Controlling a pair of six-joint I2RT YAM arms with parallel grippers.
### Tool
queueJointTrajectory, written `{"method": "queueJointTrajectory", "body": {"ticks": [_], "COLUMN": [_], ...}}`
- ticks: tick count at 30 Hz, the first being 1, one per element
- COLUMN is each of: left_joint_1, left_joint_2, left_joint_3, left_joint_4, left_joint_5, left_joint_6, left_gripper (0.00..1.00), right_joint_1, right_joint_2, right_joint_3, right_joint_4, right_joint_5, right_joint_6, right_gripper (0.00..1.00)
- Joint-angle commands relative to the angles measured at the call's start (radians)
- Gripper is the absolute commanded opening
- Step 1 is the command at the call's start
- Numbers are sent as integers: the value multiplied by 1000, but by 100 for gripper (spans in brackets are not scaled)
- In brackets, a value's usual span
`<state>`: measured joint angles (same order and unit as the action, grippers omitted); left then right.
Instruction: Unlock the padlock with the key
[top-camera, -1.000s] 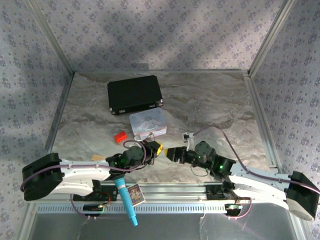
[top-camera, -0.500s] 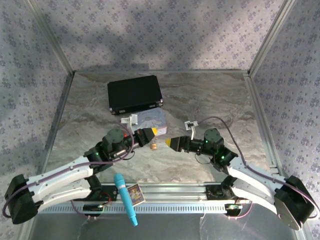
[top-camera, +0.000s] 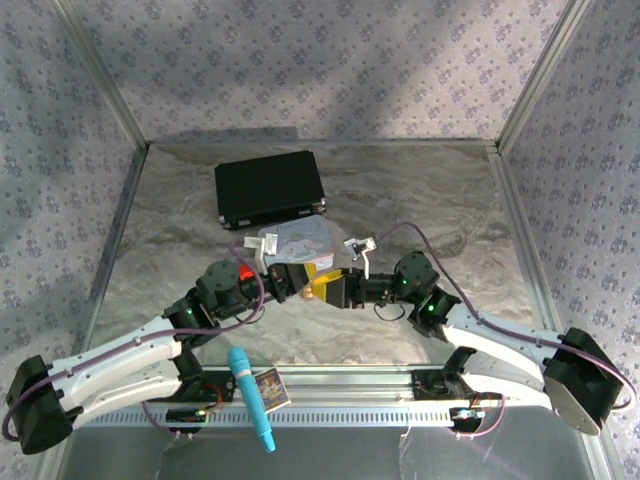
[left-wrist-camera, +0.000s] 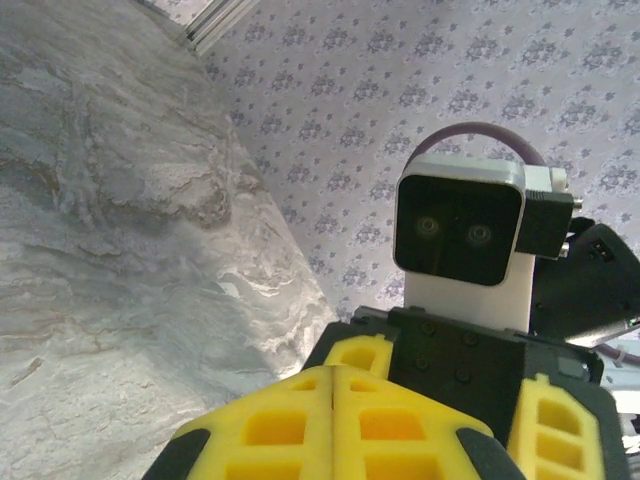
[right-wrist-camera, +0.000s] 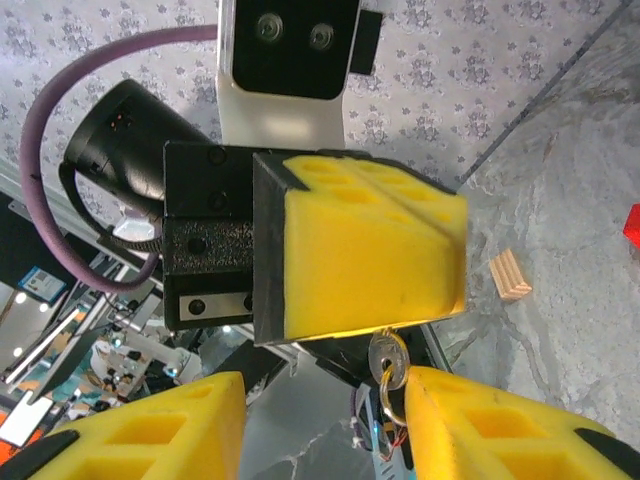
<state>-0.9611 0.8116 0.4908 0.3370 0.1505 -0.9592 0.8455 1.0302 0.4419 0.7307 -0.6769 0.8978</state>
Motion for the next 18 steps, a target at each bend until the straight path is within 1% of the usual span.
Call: {"method": "queueJointTrajectory", "body": {"ticks": [1,2,4,7,8,12,13,14,16,18], "left_joint_1": [5,5,5,5,5,5,5,4,4,5], "left_joint_2": [-11,-12,-13,-20,-18,9,16,20,18,3], "left_joint_3": [5,2,0,3,5,9,11,11,8,9], "left_joint_4": [61,64,67,37,38,70,71,75,76,41], "left_joint_5": [15,17,18,11,24,58,62,63,60,37], "left_joint_6": [-15,-18,-17,-10,1,-12,-15,-19,-20,-7], "left_gripper": [0,0,0,0,0,0,0,0,0,0], "right_joint_1": [13,14,14,13,16,29,29,28,26,23], "right_joint_2": [2,1,2,14,18,47,53,55,52,42], "right_joint_3": [28,25,14,11,11,18,19,18,11,-1], "right_joint_4": [10,10,21,52,67,95,103,103,101,94], "right_joint_5": [12,28,59,60,63,68,66,66,71,78], "right_joint_6": [-27,-28,-26,-18,-13,-4,-3,-1,0,1], "right_gripper": [39,36,34,25,24,13,3,0,0,0]}}
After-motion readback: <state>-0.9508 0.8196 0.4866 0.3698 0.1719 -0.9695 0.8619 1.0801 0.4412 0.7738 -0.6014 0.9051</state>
